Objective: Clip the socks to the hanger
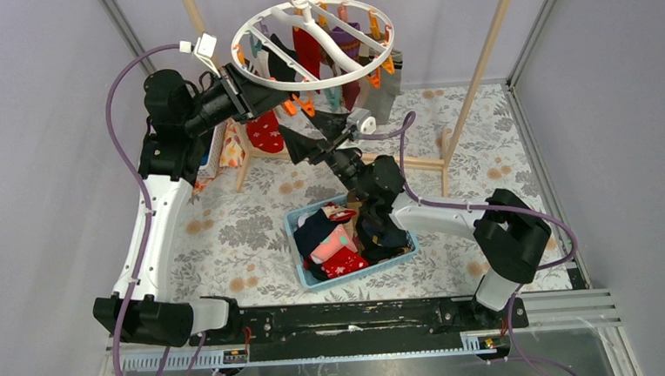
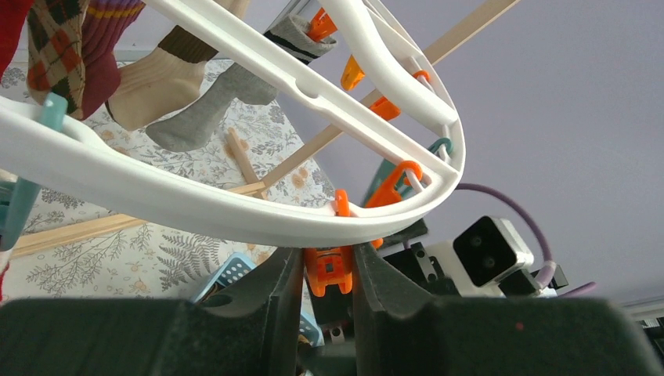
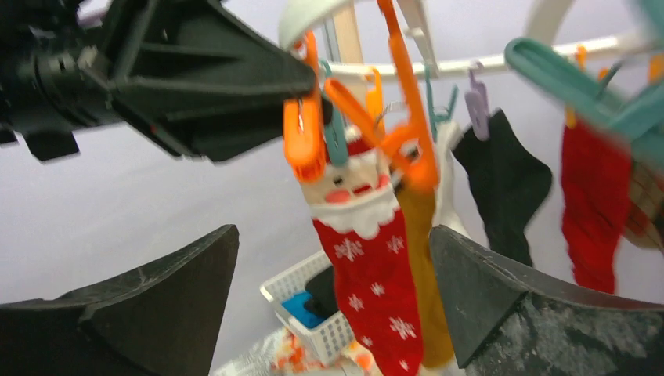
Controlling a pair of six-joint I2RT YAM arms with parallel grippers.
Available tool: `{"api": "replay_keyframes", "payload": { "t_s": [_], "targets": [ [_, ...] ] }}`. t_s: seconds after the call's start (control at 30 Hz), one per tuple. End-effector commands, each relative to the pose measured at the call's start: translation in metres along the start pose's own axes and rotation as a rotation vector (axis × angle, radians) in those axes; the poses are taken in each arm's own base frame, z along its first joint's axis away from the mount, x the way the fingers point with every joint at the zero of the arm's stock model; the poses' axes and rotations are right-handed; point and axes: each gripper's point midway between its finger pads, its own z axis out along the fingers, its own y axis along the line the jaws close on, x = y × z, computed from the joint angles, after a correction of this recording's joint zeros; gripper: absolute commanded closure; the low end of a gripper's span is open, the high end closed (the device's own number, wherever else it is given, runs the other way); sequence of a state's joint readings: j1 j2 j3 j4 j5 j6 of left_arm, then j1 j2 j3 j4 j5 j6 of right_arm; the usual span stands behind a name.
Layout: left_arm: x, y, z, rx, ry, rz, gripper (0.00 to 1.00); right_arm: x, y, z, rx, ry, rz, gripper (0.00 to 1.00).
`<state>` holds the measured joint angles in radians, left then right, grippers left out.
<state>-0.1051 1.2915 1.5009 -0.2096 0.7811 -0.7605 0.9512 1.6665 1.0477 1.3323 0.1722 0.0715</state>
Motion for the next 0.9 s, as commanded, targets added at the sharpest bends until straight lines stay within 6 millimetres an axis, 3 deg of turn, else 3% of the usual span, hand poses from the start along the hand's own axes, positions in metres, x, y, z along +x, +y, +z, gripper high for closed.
{"api": "replay_keyframes", "payload": {
  "t_s": [0.0,0.17,0.27,0.3,0.43,0.53,0.73,0.87],
  "targets": [
    [-0.008,-0.012,-0.001,0.037,-0.021,0.079,0.91,-0.035,-0.010,-0.026,0.068,-0.040,0.017,0.00],
    [-0.008,-0.016,-0.004,0.039,-0.013,0.104,0.92,-0.014,-0.034,-0.085,0.200,0.096,0.156,0.00],
    [-0.007,-0.017,-0.006,0.039,-0.009,0.113,0.92,0.010,-0.046,-0.130,0.293,0.292,0.212,0.00],
    [-0.006,-0.018,-0.007,0.040,-0.008,0.116,0.92,0.012,-0.049,-0.141,0.316,0.339,0.204,0.00],
    [-0.004,-0.017,-0.007,0.033,0.001,0.123,0.92,0.054,-0.049,-0.185,0.271,0.666,0.053,0.00],
    [-0.003,-0.015,-0.007,0.032,0.005,0.123,0.92,0.081,-0.050,-0.212,0.253,0.873,-0.007,0.08],
    [-0.003,-0.016,-0.007,0.035,0.007,0.119,0.93,0.109,-0.048,-0.231,0.217,1.019,0.032,0.10],
    [-0.003,-0.016,-0.007,0.037,0.010,0.129,0.93,0.119,-0.063,-0.233,0.238,1.083,0.188,0.12]
  ]
}}
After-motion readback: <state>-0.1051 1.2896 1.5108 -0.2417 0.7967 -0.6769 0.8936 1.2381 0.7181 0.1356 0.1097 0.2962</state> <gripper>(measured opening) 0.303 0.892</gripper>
